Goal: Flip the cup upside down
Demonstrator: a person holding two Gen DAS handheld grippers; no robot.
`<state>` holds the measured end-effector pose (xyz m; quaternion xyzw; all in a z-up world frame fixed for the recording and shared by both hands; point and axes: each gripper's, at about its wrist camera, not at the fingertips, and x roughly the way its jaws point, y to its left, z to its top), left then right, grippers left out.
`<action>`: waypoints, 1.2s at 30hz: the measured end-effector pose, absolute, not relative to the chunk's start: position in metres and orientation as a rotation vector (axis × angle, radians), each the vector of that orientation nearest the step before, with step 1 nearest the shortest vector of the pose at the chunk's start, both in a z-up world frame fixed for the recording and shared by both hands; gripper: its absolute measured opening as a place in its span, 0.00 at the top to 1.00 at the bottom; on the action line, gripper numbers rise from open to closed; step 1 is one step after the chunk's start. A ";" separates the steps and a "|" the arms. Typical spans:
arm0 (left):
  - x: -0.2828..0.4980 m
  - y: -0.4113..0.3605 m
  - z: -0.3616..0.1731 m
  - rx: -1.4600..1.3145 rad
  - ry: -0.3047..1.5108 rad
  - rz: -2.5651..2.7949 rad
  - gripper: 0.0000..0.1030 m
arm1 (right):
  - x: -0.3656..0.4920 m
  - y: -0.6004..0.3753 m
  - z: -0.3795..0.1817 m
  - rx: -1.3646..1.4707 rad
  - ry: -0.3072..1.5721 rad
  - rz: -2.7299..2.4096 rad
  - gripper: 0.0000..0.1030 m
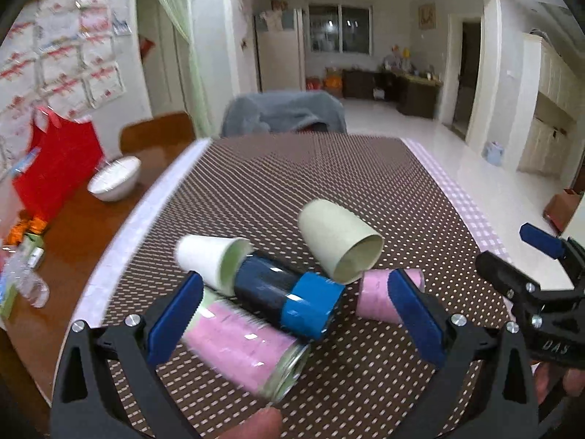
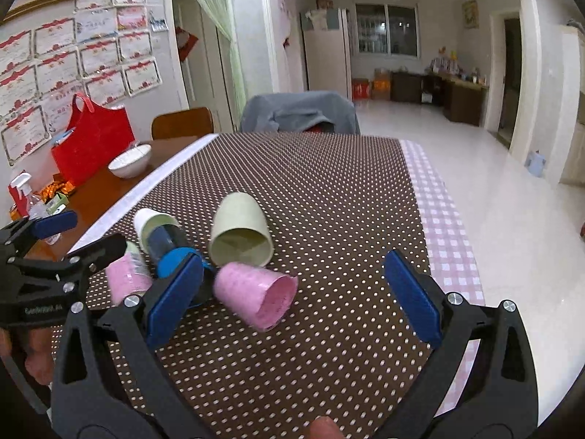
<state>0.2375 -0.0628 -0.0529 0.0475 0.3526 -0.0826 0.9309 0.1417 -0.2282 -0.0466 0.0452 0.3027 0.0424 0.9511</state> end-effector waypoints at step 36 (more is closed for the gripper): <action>0.424 -0.128 -0.155 -0.090 1.341 -0.152 0.04 | 0.255 -0.290 -0.108 0.194 0.837 0.124 0.06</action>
